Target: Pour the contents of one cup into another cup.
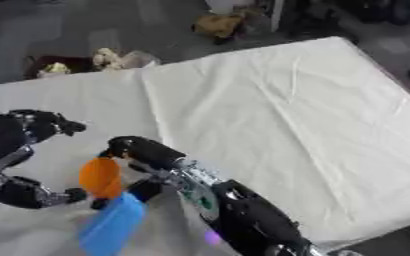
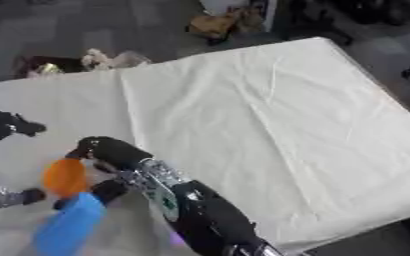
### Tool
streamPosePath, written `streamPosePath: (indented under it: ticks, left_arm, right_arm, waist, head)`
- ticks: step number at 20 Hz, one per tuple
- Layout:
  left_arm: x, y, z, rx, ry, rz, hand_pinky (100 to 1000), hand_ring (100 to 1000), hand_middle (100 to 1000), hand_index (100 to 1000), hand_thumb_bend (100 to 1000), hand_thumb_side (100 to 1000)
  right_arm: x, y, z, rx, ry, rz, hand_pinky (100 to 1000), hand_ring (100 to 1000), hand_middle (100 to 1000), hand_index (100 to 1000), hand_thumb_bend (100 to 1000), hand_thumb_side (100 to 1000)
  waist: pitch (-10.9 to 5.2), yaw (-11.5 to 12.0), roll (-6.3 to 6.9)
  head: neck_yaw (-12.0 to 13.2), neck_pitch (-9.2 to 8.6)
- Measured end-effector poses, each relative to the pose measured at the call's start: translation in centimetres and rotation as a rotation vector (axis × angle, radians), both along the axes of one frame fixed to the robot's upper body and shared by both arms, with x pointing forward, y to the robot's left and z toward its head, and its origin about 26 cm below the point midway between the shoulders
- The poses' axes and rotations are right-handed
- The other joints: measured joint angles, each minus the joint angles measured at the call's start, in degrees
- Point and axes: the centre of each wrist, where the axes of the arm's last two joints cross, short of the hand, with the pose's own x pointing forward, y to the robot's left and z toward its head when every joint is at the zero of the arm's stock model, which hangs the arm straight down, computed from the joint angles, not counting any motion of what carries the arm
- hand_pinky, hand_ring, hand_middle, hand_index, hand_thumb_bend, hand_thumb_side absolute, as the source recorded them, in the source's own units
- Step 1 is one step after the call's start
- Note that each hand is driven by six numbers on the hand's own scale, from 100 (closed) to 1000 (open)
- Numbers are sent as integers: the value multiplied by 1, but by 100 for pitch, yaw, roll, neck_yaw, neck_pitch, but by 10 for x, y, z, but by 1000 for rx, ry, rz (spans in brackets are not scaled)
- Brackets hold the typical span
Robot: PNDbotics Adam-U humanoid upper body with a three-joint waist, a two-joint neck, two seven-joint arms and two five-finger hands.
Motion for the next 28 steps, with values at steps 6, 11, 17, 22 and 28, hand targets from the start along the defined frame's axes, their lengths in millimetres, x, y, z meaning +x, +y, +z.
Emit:
streamPosePath:
  ticks: [6, 11, 17, 22, 28]
  left_arm:
    - [-16, 26, -8, -258, 149, 99, 607, 667, 662, 886, 648, 818]
    - [-28, 39, -25, -453, 276, 155, 593, 670, 668, 892, 626, 923]
    - [-34, 51, -38, -599, 368, 190, 591, 682, 686, 895, 722, 1000]
    - [-37, 59, -45, -676, 407, 220, 589, 691, 697, 898, 768, 1000]
    - [-40, 69, -53, -728, 442, 258, 595, 712, 719, 903, 654, 1000]
  right_arm:
    - [5, -12, 2, 2, -18, -56, 941, 940, 719, 836, 524, 807]
    - [9, -23, 9, 53, -17, -108, 932, 937, 690, 808, 502, 772]
    - [11, -31, 32, 165, -38, -160, 921, 930, 649, 784, 493, 724]
    - [12, -42, 58, 278, -61, -214, 903, 921, 614, 750, 457, 679]
    - [10, -69, 84, 421, -59, -304, 886, 909, 592, 722, 396, 643]
  waist:
    - [0, 33, -32]
    - [0, 51, -67]
    - [0, 58, -99]
    - [0, 28, -141]
    - [-2, -14, -166]
  head:
    - [-26, 0]
    - [-47, 3]
    - [-47, 6]
    - [-41, 8]
    - [14, 12]
